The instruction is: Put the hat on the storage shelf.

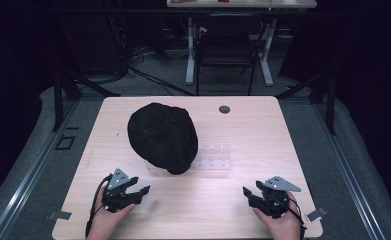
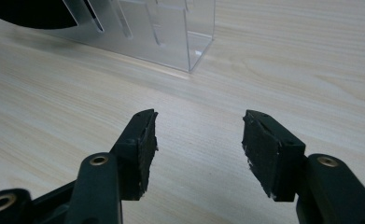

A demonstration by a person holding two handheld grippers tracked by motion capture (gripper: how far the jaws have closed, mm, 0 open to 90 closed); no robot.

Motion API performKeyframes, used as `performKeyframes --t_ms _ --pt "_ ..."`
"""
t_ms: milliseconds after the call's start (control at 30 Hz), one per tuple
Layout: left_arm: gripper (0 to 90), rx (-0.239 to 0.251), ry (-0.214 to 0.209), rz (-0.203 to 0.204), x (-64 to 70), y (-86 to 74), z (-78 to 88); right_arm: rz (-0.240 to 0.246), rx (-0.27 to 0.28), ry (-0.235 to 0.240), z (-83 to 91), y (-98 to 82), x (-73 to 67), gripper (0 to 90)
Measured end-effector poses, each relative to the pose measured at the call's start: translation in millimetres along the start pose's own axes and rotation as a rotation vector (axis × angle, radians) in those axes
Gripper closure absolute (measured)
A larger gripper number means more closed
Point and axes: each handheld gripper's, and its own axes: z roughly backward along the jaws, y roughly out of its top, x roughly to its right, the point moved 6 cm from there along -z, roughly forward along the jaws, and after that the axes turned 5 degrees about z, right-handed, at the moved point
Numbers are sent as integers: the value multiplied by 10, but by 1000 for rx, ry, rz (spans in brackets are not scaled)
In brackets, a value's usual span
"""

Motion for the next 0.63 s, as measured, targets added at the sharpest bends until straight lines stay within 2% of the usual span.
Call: performKeyframes --t_ms 167,367,533,633 --pt "430 -9 -10 -9 24 -12 -27 -29 2 11 -9 -43 21 437" --pt "437 0 -21 6 45 -8 -40 -25 -12 15 -50 -76 18 442" --pt "447 -7 -29 1 62 -4 -49 -28 -23 24 -79 -96 7 448" --pt "452 6 -34 -6 102 21 -62 -29 -22 23 -69 -91 17 449"
